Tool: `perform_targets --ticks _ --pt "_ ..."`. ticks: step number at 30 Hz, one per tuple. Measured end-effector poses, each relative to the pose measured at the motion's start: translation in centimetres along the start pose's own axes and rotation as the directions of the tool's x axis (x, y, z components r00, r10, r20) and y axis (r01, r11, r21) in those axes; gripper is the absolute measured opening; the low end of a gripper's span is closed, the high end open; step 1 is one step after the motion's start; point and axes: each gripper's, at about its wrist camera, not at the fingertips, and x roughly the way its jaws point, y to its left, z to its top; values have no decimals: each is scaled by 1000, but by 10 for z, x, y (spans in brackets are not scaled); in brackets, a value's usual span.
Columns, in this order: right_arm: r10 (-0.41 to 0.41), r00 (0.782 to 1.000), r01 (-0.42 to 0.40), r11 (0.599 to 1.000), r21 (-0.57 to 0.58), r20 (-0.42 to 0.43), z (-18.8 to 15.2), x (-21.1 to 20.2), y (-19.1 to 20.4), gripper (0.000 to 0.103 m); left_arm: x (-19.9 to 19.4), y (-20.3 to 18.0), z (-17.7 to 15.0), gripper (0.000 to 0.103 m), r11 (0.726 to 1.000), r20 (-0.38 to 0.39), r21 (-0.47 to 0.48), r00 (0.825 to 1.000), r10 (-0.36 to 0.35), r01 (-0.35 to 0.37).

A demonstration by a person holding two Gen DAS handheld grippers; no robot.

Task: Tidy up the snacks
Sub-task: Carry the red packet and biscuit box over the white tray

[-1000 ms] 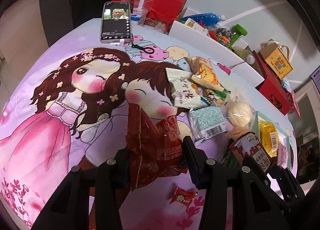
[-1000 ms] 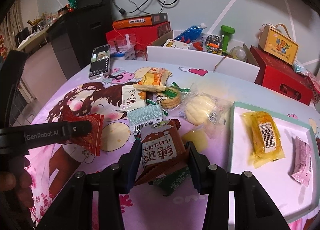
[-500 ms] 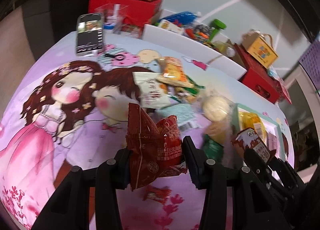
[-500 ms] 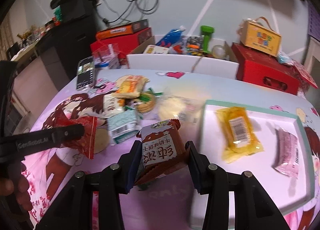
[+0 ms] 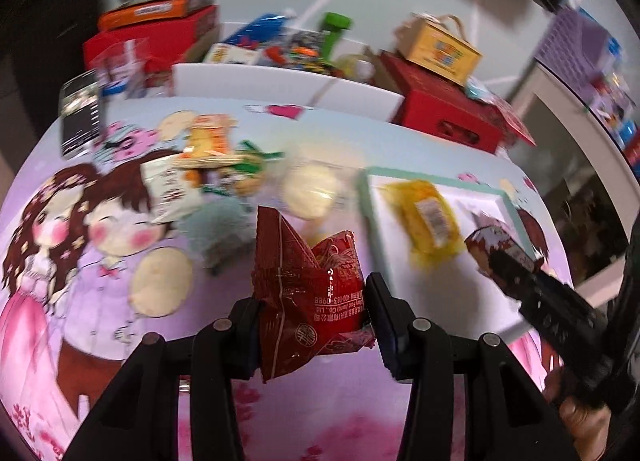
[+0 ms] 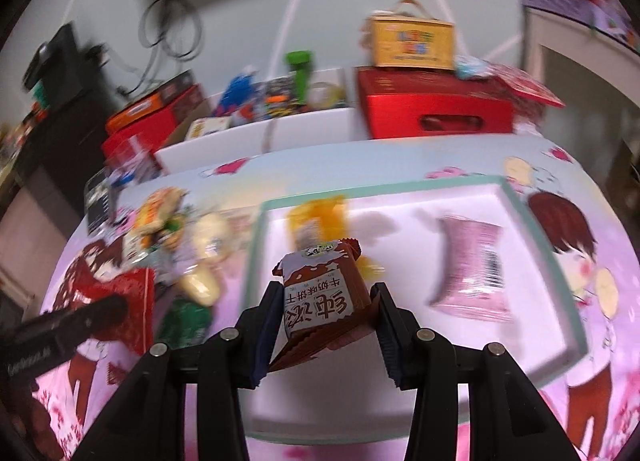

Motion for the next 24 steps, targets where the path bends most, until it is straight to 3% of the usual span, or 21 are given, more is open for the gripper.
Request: perform_targets --ticks 12,24 --pt "-139 990 134 967 217 8 -1 -19 -106 47 22 -79 -14 47 980 -36 160 993 -110 114" --pt "-177 984 164 930 328 9 -6 -28 -157 48 40 -112 -20 47 960 -39 215 984 -175 179"
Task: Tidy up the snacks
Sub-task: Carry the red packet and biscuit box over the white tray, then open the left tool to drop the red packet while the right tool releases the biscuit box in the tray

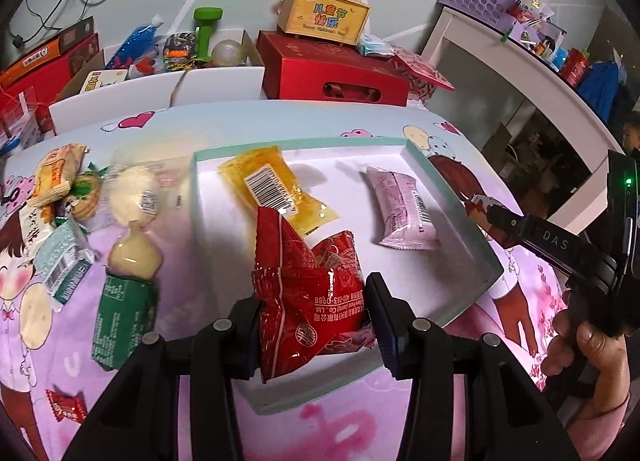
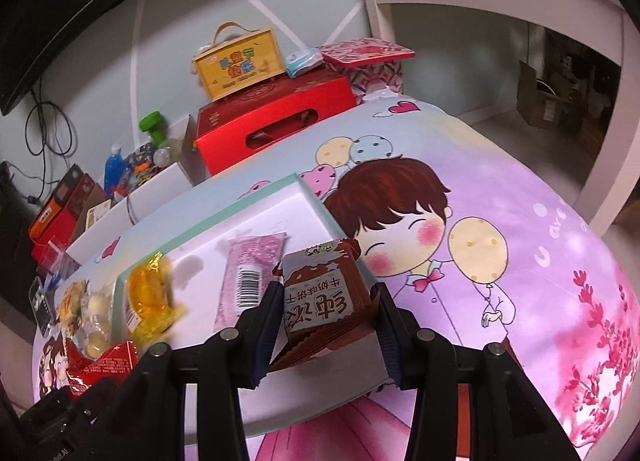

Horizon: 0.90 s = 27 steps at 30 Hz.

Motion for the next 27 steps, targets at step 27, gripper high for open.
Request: perform_targets --ticks 27 --pt "-8 999 4 997 -81 -48 -5 32 23 50 19 6 -1 71 999 -27 -24 999 30 -31"
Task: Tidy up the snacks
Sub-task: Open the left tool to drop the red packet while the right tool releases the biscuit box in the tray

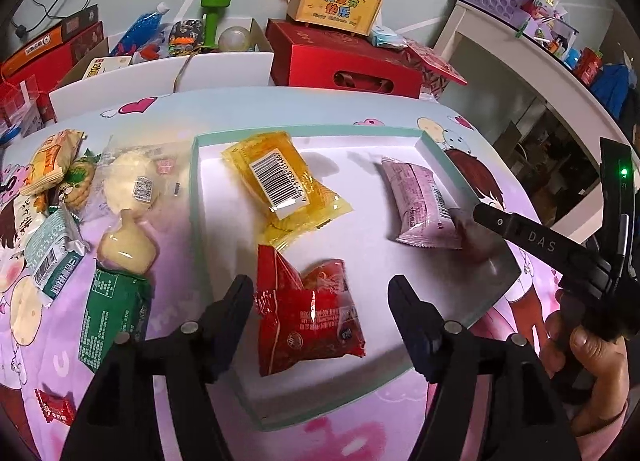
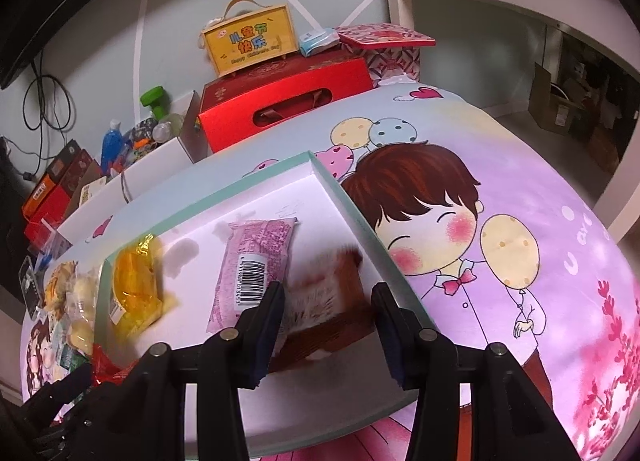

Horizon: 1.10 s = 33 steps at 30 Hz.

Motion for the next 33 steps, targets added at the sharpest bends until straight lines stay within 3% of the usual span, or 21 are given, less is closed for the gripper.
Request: perform_targets --ticks 3,6,9,12,15,18,26,33 --pt "-1 1000 0 1000 -10 -10 -1 2 2 66 -1 0 1 72 1000 1 8 1000 14 -14" --pt "-8 1000 8 1000 -22 -21 -2 4 5 67 -3 0 1 73 1000 5 14 1000 22 -22" --pt "-21 999 20 999 -32 -38 -3 7 8 78 -5 1 2 84 999 5 16 999 39 -39" --pt "-30 998 28 998 -48 -46 -4 9 10 89 -8 4 3 85 998 20 14 998 64 -64" --pt "-23 999 20 998 -58 -41 -4 8 13 93 -10 9 4 86 995 45 19 994 97 -98" --pt "-26 999 23 997 -73 -34 -5 7 16 103 -12 14 5 97 993 57 8 991 119 -119" --pt "-36 999 35 991 -129 -2 -7 2 31 103 -20 28 6 98 988 81 -20 985 155 -154" --pt "18 999 -12 993 -122 45 -7 -11 40 103 -28 43 6 98 985 72 -51 983 169 -166"
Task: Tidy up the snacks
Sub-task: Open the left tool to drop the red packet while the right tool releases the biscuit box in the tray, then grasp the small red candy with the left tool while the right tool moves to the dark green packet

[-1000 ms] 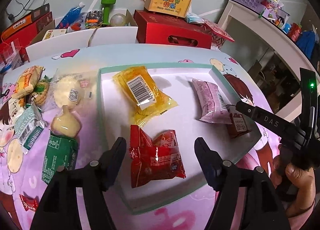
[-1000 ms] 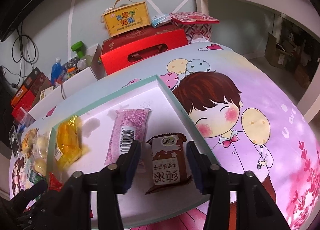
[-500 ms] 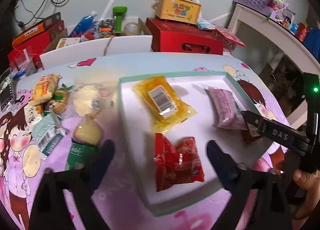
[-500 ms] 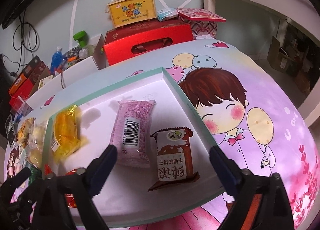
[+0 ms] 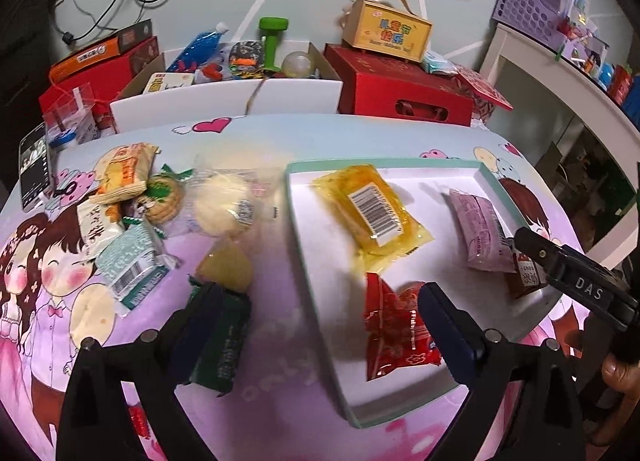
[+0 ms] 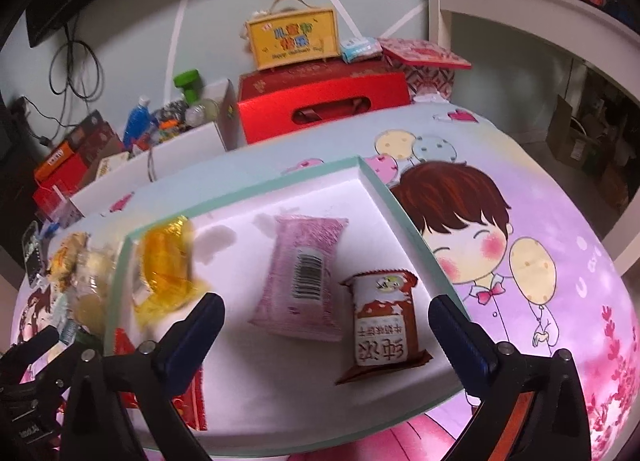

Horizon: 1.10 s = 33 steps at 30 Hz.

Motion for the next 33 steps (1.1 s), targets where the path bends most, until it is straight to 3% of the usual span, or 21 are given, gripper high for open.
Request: perform_targets --ticks 6,13,21,28,33 --pt "18 1000 -18 1000 26 -2 2 -4 3 103 -7 25 0 98 998 -23 -55 1000 13 -15" --pt "39 999 -39 999 -22 -12 0 -6 24 103 -22 69 -3 98 984 -40 -163 997 63 -69" --pt "115 993 -116 991 -63 -26 -6 -13 65 103 -41 126 -21 98 938 -65 -319 990 124 -138" --pt "223 972 -232 960 -156 -76 -22 -18 120 103 -57 160 -39 98 887 -71 -429 985 155 -170" --pt "288 949 -310 925 -218 -126 -38 -20 156 103 -55 165 -46 98 876 -90 -449 985 149 -174"
